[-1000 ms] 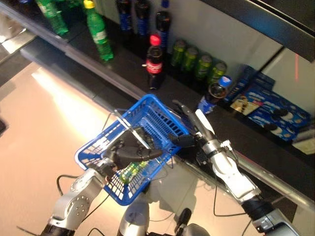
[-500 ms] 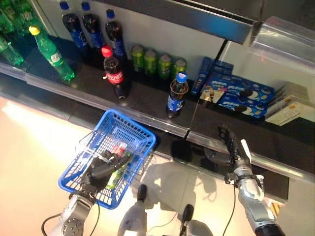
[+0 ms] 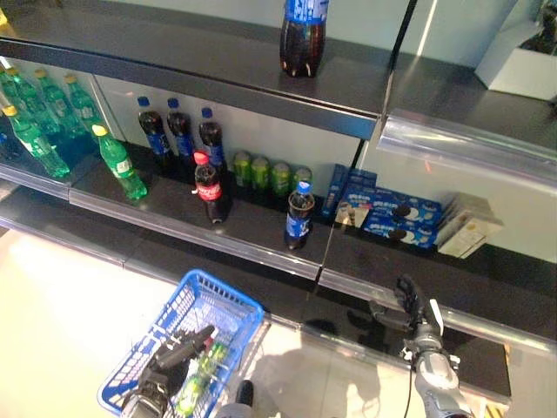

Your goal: Pick up the drink and place into the basket.

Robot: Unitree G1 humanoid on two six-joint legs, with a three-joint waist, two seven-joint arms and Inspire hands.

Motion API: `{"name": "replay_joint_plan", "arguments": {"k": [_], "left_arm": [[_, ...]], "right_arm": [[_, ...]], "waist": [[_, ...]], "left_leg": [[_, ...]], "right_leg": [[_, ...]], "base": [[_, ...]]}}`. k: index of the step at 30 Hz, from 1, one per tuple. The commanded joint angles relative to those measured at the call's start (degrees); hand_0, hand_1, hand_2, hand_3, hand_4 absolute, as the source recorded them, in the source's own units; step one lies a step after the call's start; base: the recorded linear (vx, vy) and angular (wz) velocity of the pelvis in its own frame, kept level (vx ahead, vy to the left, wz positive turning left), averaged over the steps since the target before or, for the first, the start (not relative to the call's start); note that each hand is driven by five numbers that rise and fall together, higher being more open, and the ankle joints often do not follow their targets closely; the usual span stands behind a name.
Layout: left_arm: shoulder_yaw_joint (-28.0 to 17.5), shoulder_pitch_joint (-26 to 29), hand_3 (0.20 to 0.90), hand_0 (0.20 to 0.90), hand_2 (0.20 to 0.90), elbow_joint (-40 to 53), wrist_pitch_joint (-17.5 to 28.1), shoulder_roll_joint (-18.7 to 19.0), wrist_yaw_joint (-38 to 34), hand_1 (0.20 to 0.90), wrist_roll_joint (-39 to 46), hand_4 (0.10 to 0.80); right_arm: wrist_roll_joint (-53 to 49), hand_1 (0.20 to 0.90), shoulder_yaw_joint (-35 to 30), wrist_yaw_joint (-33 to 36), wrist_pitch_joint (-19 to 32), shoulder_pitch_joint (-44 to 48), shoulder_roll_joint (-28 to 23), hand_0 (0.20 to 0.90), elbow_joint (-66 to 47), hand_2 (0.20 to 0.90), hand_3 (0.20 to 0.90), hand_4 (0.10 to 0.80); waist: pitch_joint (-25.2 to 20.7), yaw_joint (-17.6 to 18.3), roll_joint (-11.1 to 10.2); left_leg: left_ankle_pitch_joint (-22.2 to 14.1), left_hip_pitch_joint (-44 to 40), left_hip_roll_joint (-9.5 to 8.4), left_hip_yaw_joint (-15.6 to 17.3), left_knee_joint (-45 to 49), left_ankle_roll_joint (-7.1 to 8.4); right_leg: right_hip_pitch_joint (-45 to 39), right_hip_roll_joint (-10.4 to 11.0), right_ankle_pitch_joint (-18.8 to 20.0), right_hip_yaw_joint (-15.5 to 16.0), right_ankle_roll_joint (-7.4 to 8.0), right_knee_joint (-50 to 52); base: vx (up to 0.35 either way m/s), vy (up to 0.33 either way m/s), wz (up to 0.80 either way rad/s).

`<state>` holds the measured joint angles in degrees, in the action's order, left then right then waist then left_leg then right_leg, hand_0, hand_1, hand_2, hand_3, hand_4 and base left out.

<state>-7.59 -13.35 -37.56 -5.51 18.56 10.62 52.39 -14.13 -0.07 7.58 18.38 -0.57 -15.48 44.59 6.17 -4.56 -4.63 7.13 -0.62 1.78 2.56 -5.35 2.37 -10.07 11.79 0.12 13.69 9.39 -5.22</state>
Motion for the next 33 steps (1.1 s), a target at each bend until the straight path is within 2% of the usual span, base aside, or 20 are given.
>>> {"name": "replay_joint_plan", "arguments": {"k": [1,12,14,19,23,29,33], "left_arm": [[-4.4,9.3,0.2,0.3,0.3,3.37,13.48,1.18,5.02,0.3,-0.29,0.1],[-3.24,10.86,0.2,0.3,0.3,-7.48,14.31,0.54,5.28,0.3,-2.06,0.1],[-2.81,11.07,0.2,0.3,0.3,-7.35,13.93,0.38,4.68,0.3,-1.92,0.1],[-2.57,11.4,0.2,0.3,0.3,-8.58,13.65,0.52,5.43,0.3,-1.9,0.1],[-1.52,11.88,0.2,0.3,0.3,-11.08,12.96,0.44,5.78,0.3,-2.64,0.1],[-0.78,12.8,0.2,0.3,0.3,-15.67,10.98,0.0,5.63,0.3,-4.65,0.1],[-0.6,13.26,0.2,0.3,0.3,-19.15,9.64,-0.11,4.78,0.3,-6.88,0.1]], "right_arm": [[-1.23,0.9,-1.32,1.01,-2.79,-5.07,-4.79,0.9,8.04,0.9,0.9,0.8],[0.37,0.9,-1.88,1.01,-2.28,-4.07,-4.9,0.9,17.79,0.9,0.9,0.8],[0.25,0.9,-1.33,1.61,-0.55,-4.07,-5.38,0.9,15.49,0.9,0.9,0.8],[-1.14,0.9,0.24,1.15,-2.16,-4.1,-5.56,0.9,9.24,0.9,0.9,0.8],[0.74,0.9,-0.38,0.3,-2.45,-3.24,-5.53,0.9,16.71,0.9,0.9,0.8],[3.36,0.9,0.35,-3.3,-10.83,-3.16,-4.75,0.9,25.59,0.9,0.9,0.8],[3.05,0.9,0.96,-4.29,-14.24,-2.84,-4.18,0.9,27.96,0.9,0.9,0.8]], "waist": [[-3.34,0.3,5.43],[-3.36,0.66,6.42],[-3.04,0.95,6.55],[-2.78,1.76,6.52],[-3.08,1.72,6.56],[-3.14,1.37,6.54],[-3.1,1.14,6.46]], "left_leg": [[-6.97,-4.7,0.64,1.91,0.35,1.0],[-7.39,-5.2,0.18,1.42,0.35,0.95],[-7.46,-5.39,0.13,1.27,0.35,0.91],[-7.53,-5.61,0.07,1.45,0.35,0.94],[-7.75,-5.47,0.09,1.75,0.35,0.96],[-7.85,-5.86,0.24,1.31,0.35,0.9],[-7.83,-6.27,0.3,0.94,0.35,0.88]], "right_leg": [[2.27,-1.31,2.91,0.75,0.12,0.22],[1.78,-1.13,2.54,1.01,-0.01,0.31],[1.72,-1.19,2.55,0.78,-0.07,0.43],[1.83,-1.22,2.58,0.24,-0.12,0.64],[2.03,-1.16,2.36,0.47,-0.07,0.64],[1.75,-1.63,1.49,0.45,-0.48,1.56],[1.45,-1.97,1.05,0.58,-0.77,2.03]], "base": [[0.033,-0.002,0.0],[0.0,-0.001,-0.02],[0.0,0.0,0.0],[0.0,0.0,0.0],[-0.017,0.002,0.0],[0.008,-0.013,0.0],[0.024,-0.048,-0.04]]}}
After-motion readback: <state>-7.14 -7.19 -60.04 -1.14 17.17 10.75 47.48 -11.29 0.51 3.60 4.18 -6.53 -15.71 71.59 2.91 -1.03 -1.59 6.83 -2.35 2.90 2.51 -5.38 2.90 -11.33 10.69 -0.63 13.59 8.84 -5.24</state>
